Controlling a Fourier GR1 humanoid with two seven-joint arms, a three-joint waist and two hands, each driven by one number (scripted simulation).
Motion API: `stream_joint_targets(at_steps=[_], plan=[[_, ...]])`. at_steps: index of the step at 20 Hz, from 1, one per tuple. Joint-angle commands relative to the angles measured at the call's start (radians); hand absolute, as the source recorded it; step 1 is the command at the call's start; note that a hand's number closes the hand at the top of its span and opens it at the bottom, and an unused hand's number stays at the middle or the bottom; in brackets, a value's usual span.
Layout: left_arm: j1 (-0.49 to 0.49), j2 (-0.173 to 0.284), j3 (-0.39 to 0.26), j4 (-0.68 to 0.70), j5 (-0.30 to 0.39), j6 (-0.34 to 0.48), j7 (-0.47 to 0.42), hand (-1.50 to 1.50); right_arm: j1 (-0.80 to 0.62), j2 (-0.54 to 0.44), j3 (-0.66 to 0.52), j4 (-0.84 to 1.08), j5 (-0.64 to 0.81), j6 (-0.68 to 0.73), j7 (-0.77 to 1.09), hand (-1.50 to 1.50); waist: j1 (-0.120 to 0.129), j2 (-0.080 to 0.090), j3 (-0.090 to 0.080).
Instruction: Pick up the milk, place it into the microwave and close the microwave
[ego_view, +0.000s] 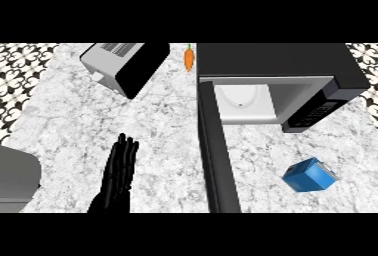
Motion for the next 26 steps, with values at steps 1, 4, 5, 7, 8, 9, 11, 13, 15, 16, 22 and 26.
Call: stream_joint_targets(at_steps=[1, 4, 5, 7, 8, 9, 11, 13, 15, 16, 22, 26], plan=[[0.094, -0.002, -0.15, -0.031, -0.067, 0.053, -0.02, -1.5, 0.001, 0.045, -0.018, 0.081, 0.102, 0.062, -0.072, -1.5, 0.009, 0.001, 0.0], [0.022, -0.002, -0.229, 0.033, -0.094, 0.196, -0.024, -1.5, -0.005, 0.063, -0.046, 0.117, 0.121, 0.09, -0.104, -1.5, 0.007, 0.002, 0.0], [0.045, -0.002, -0.172, 0.08, -0.038, 0.162, -0.088, -1.5, 0.05, 0.098, -0.052, 0.146, 0.223, 0.145, -0.207, -1.5, 0.003, 0.001, 0.0], [0.013, -0.002, -0.206, 0.082, -0.048, 0.208, -0.069, -1.5, -0.03, 0.062, -0.074, 0.209, 0.228, 0.128, -0.204, -1.5, 0.008, 0.002, 0.0], [-0.01, -0.002, -0.218, 0.136, -0.028, 0.226, -0.093, -1.5, -0.068, 0.104, -0.048, 0.202, 0.276, 0.069, -0.218, -1.5, 0.007, 0.003, 0.0], [0.008, -0.001, -0.243, 0.098, -0.049, 0.241, -0.072, -1.5, -0.094, 0.13, -0.014, 0.258, 0.334, 0.06, -0.261, -1.5, 0.01, 0.002, 0.0], [0.006, -0.001, -0.23, 0.089, -0.054, 0.228, -0.066, -1.5, -0.147, 0.084, -0.047, 0.357, 0.337, 0.047, -0.271, -1.5, 0.012, 0.003, 0.0], [0.082, 0.054, -0.261, 0.021, -0.043, 0.216, -0.09, -1.5, -0.168, 0.127, 0.0, 0.339, 0.363, -0.01, -0.234, -1.5, 0.016, 0.002, 0.0], [0.019, -0.001, -0.252, 0.142, -0.024, 0.232, -0.108, -1.5, -0.155, 0.13, -0.006, 0.382, 0.397, -0.007, -0.32, -1.5, 0.01, 0.003, 0.0], [0.052, 0.019, -0.272, 0.108, -0.021, 0.215, -0.109, -1.5, -0.171, 0.141, 0.028, 0.404, 0.452, -0.035, -0.323, -1.5, 0.013, 0.003, 0.0], [0.031, 0.064, -0.197, 0.087, 0.048, 0.178, -0.106, -1.5, -0.297, 0.11, 0.023, 0.59, 0.497, -0.114, -0.393, -1.5, 0.014, 0.003, 0.0], [0.112, 0.125, -0.188, 0.044, 0.124, 0.148, -0.193, -1.5, -0.371, 0.064, 0.018, 0.788, 0.562, -0.164, -0.54, -1.5, 0.02, 0.004, 0.0]])
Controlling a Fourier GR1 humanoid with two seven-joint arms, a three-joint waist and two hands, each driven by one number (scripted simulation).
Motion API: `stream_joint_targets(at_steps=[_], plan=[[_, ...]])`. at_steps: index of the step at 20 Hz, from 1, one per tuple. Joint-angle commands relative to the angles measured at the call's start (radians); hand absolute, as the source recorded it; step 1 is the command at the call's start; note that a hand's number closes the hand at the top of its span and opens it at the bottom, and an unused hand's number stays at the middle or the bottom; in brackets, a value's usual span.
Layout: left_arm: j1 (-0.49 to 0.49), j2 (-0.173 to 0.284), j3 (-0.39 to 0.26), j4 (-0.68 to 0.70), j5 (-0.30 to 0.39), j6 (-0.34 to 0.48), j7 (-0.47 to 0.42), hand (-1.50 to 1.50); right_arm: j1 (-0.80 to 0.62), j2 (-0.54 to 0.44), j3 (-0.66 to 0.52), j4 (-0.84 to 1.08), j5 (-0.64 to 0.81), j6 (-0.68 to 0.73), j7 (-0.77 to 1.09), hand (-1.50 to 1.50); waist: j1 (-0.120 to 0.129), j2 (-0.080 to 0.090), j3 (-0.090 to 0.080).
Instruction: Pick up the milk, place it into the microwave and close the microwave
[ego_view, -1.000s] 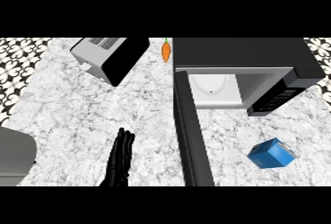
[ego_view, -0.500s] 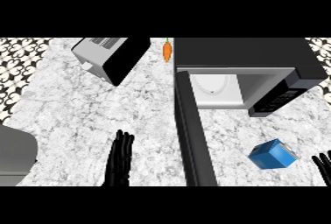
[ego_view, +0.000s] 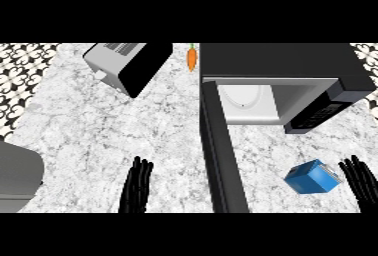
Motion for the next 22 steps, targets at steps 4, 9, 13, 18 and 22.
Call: stream_joint_targets(at_steps=[4, 9, 13, 18, 22], plan=[[0.067, 0.06, -0.001, 0.006, 0.081, -0.029, -0.089, -1.5, -0.205, -0.023, 0.021, 0.263, 0.09, -0.099, -0.115, -1.5, 0.003, 0.001, 0.0], [0.069, 0.147, 0.098, -0.044, 0.172, -0.09, -0.078, -1.5, -0.241, -0.049, 0.017, 0.386, 0.102, -0.137, -0.205, -1.5, -0.001, 0.001, 0.0], [0.096, 0.119, 0.028, -0.048, 0.136, -0.047, -0.096, -1.5, -0.309, -0.08, 0.006, 0.515, 0.108, -0.174, -0.282, -1.5, 0.0, 0.001, 0.0], [0.182, 0.189, 0.02, -0.073, 0.165, -0.078, -0.177, -1.5, -0.395, -0.056, 0.001, 0.672, 0.108, -0.251, -0.354, 1.5, 0.003, 0.001, 0.0], [0.206, 0.234, 0.08, -0.096, 0.237, -0.122, -0.201, -1.5, -0.472, -0.126, -0.006, 0.883, 0.184, -0.338, -0.484, 1.5, 0.014, 0.004, 0.001]])
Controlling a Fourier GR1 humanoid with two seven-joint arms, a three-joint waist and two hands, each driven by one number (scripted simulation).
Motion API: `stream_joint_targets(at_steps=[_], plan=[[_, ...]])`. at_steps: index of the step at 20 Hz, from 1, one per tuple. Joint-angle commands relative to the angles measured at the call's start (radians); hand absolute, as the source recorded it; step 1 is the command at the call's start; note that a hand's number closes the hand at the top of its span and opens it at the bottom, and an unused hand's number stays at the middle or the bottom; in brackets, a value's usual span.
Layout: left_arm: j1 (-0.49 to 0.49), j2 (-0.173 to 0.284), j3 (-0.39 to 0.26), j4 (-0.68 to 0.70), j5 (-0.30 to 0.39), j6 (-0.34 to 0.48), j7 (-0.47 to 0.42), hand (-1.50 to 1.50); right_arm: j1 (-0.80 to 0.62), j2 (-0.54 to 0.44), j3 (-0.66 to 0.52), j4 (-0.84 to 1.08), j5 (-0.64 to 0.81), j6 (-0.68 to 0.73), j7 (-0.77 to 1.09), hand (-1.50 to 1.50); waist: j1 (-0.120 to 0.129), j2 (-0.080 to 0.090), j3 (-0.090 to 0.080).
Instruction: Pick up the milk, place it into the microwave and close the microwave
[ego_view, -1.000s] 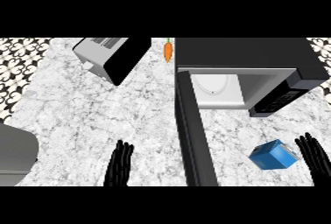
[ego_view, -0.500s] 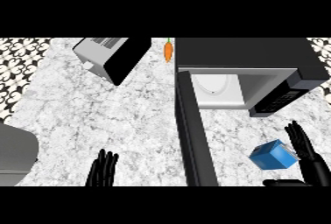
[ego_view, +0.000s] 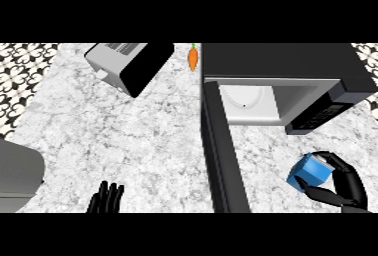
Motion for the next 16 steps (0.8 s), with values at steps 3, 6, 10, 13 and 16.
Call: stream_joint_targets(at_steps=[3, 6, 10, 13, 16], plan=[[-0.029, 0.017, 0.069, 0.063, 0.065, -0.053, -0.045, -1.5, -0.092, -0.022, -0.014, 0.245, 0.051, -0.106, -0.182, 1.5, 0.001, 0.004, 0.003], [0.042, 0.067, 0.064, -0.007, 0.071, -0.065, -0.07, -1.5, -0.16, -0.015, -0.065, 0.294, 0.015, -0.184, -0.091, 1.5, 0.006, 0.004, 0.004], [0.06, 0.078, 0.069, -0.013, 0.092, -0.087, -0.086, -1.5, -0.212, -0.006, -0.037, 0.344, 0.076, -0.319, -0.076, 1.5, 0.012, 0.005, 0.004], [0.11, 0.133, 0.123, -0.035, 0.136, -0.125, -0.127, -1.5, -0.228, 0.029, -0.051, 0.345, 0.033, -0.249, -0.155, 1.5, 0.01, 0.003, 0.004], [0.075, 0.088, 0.114, 0.032, 0.142, -0.13, -0.142, -1.5, -0.226, 0.056, -0.037, 0.345, 0.023, -0.193, -0.19, 1.5, 0.006, 0.004, 0.004]])
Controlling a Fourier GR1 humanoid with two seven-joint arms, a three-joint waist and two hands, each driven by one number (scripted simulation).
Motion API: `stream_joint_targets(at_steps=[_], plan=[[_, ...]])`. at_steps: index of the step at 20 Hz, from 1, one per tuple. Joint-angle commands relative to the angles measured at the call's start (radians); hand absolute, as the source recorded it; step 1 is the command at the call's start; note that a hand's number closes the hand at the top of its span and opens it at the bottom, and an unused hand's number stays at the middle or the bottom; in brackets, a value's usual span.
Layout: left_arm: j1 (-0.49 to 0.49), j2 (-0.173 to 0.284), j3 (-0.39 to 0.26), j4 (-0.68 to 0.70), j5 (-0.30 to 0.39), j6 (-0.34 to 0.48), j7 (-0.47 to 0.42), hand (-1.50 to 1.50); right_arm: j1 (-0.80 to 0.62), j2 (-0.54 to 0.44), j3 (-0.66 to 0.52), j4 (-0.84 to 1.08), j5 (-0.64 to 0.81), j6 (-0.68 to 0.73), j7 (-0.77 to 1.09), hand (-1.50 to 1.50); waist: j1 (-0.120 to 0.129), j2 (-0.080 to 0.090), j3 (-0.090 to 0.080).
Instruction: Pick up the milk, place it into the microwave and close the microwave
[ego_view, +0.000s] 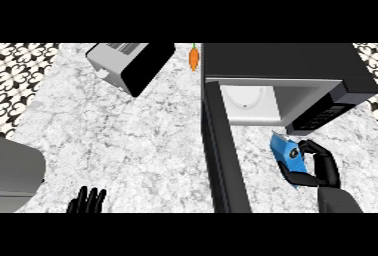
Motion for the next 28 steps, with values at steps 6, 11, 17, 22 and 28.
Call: stream_joint_targets(at_steps=[6, 11, 17, 22, 28], plan=[[0.065, 0.046, 0.021, -0.034, 0.028, -0.03, -0.026, -1.5, -0.004, 0.064, 0.028, -0.054, -0.044, 0.103, -0.101, 1.5, -0.008, -0.001, 0.003], [0.08, 0.054, 0.043, -0.02, 0.048, -0.044, -0.043, -1.5, 0.035, 0.119, 0.077, -0.208, -0.061, 0.101, -0.025, 1.5, -0.014, -0.004, 0.002], [0.039, 0.048, 0.09, 0.017, 0.09, -0.071, -0.03, -1.5, 0.066, 0.224, 0.159, -0.423, -0.027, -0.094, 0.144, 1.5, -0.017, -0.002, 0.002], [-0.002, 0.014, 0.099, 0.11, 0.094, -0.096, -0.055, -1.5, 0.033, 0.205, 0.179, -0.483, -0.014, -0.13, 0.254, 1.5, -0.015, -0.001, 0.003], [0.011, -0.011, 0.077, 0.092, 0.058, -0.078, -0.073, -1.5, -0.058, 0.196, 0.183, -0.437, 0.009, -0.206, 0.364, 1.5, -0.01, 0.0, 0.003]])
